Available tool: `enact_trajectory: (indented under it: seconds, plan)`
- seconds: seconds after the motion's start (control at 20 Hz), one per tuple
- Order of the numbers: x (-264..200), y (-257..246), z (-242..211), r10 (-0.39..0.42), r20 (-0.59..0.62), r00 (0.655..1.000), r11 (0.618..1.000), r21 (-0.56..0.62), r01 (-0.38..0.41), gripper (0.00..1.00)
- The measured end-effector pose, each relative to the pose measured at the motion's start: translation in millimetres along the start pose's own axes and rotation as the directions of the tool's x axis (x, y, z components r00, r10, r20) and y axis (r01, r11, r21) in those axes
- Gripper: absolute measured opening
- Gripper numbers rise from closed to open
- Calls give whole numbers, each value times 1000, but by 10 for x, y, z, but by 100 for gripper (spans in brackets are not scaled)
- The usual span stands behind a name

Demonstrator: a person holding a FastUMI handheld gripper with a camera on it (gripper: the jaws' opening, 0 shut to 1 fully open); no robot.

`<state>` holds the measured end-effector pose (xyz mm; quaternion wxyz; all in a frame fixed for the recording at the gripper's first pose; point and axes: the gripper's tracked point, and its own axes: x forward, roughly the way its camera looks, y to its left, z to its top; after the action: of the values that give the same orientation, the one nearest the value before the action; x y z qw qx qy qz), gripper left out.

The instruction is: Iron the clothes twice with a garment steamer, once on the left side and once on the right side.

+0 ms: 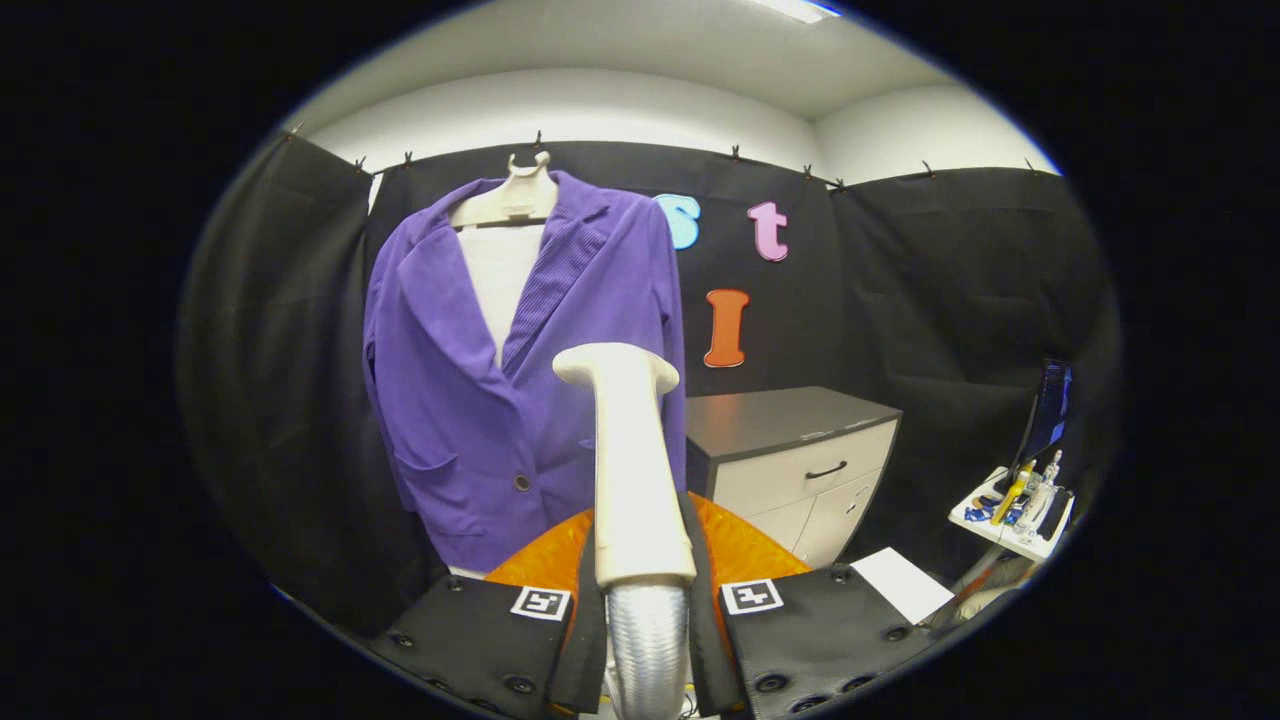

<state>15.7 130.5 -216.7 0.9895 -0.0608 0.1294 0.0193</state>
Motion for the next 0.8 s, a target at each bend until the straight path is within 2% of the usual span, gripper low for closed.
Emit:
enact_trajectory:
  seconds: [0.4,0.8]
  plan:
    - [-132,-845,838,-148,153,977,987,77,138,42]
    - [-159,-1059,1157,-183,213,960,980,118,161,41]
